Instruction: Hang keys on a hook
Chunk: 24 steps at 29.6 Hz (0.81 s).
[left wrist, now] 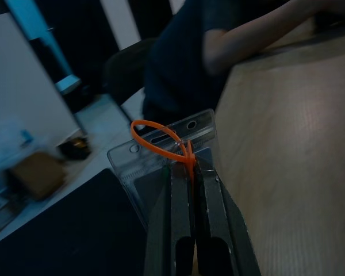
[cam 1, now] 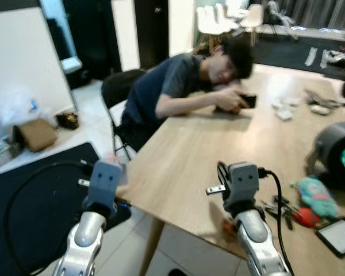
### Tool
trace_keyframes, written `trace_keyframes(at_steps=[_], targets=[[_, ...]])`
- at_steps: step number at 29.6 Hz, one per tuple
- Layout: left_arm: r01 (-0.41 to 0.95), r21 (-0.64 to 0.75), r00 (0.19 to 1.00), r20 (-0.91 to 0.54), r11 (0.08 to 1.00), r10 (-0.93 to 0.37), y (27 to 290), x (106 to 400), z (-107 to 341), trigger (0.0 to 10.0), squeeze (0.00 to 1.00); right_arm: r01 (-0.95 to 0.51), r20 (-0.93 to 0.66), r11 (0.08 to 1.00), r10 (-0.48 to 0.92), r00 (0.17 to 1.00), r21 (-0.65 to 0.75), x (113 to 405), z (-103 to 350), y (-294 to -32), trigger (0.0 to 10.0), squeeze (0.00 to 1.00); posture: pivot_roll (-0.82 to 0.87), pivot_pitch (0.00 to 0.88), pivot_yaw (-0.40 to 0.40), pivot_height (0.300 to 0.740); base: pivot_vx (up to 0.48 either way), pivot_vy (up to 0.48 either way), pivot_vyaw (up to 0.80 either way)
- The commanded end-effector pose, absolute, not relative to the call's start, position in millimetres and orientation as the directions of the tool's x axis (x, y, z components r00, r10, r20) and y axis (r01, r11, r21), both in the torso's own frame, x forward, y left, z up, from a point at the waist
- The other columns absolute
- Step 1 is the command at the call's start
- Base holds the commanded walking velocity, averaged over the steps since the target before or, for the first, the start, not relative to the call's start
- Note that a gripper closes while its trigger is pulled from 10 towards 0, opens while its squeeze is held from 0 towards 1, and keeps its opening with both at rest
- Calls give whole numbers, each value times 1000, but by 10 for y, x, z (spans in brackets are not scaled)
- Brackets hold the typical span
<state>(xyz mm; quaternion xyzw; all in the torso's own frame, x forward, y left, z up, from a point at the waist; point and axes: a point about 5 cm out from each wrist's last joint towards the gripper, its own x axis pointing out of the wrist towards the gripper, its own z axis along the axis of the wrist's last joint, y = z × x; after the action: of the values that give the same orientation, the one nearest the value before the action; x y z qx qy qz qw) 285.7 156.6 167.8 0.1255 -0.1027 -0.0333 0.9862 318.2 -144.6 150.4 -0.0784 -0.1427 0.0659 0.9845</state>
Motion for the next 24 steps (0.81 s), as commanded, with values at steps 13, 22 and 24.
trace_keyframes(at_steps=[13, 22, 24], targets=[[54, 272, 978, 178, 961, -105, 1547, 2867, 1630, 10000, 0, -104, 266, 978, 150, 952, -181, 3179, 1463, -1454, 10000, 0, 90, 91, 37, 740, 0, 0, 732], [59, 271, 980, 169, 961, -108, 1533, 2872, 1619, 10000, 0, -102, 264, 979, 146, 953, -174, 3185, 1455, -1452, 10000, 0, 91, 90, 38, 740, 0, 0, 58], [62, 269, 980, 168, 961, -110, 1529, 2874, 1620, 10000, 0, -104, 264, 979, 148, 953, -173, 3185, 1454, -1447, 10000, 0, 92, 90, 38, 740, 0, 0, 0]])
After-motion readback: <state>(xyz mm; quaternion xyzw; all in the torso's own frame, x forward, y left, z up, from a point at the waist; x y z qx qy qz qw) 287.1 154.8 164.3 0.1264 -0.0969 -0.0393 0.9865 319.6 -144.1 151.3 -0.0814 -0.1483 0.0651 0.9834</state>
